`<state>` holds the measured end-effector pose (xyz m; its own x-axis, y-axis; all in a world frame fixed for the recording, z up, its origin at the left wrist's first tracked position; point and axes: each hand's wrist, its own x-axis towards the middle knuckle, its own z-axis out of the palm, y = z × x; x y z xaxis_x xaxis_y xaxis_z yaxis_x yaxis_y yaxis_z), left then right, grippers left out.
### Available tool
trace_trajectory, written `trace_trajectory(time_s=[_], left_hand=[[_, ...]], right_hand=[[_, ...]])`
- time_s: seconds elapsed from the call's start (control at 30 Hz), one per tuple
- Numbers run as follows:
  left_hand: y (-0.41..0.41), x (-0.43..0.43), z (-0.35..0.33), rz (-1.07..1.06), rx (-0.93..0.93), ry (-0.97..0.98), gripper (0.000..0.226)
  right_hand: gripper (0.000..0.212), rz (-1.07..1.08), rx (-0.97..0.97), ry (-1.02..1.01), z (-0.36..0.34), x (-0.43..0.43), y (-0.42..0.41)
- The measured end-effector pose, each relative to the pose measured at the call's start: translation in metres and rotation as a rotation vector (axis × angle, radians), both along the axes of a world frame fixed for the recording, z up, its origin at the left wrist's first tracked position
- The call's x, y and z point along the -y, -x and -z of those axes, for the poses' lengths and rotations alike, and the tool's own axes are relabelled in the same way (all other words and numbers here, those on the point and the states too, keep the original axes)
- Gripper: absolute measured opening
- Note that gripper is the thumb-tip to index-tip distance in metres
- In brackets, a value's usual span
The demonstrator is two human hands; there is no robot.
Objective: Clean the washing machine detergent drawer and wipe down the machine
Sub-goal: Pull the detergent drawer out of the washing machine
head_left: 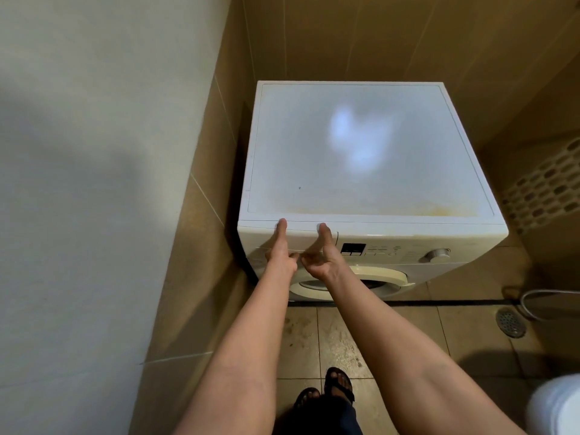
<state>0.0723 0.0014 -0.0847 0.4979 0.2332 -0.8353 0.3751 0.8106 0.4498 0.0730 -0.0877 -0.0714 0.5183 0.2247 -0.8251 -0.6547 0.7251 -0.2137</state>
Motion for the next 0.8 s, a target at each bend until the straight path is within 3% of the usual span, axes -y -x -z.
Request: trace_trajectory(time_s=[0.1, 0.27, 0.43, 0.57, 0.7, 0.8], left_hand=[[0.001, 0.001, 0.005, 0.033, 0.022, -0.012, 0.077], [0.005, -0.001, 0.014, 0.037, 0.045, -0.040, 0.087], [0.023, 0.004, 0.018, 0.045, 0.042, -0.055, 0.082], [0.037, 0.005, 0.013, 0.048, 0.055, -0.028, 0.082], [0.052, 0.007, 0.014, 0.001, 0.045, -0.035, 0.083], [0.068, 0.006, 0.019, 0.016, 0.029, -0.061, 0.082]], right_hand=[[0.045, -0.048, 0.005, 0.052, 0.004, 0.001, 0.000], [0.057, -0.054, 0.045, 0.085, 0.008, 0.000, 0.004], [0.104, -0.045, -0.031, 0.232, 0.025, -0.013, 0.018], [0.094, 0.003, -0.017, 0.269, 0.027, -0.007, 0.030], [0.118, 0.007, -0.019, 0.289, 0.031, -0.005, 0.041], [0.090, 0.018, -0.017, 0.247, 0.016, -0.001, 0.060]])
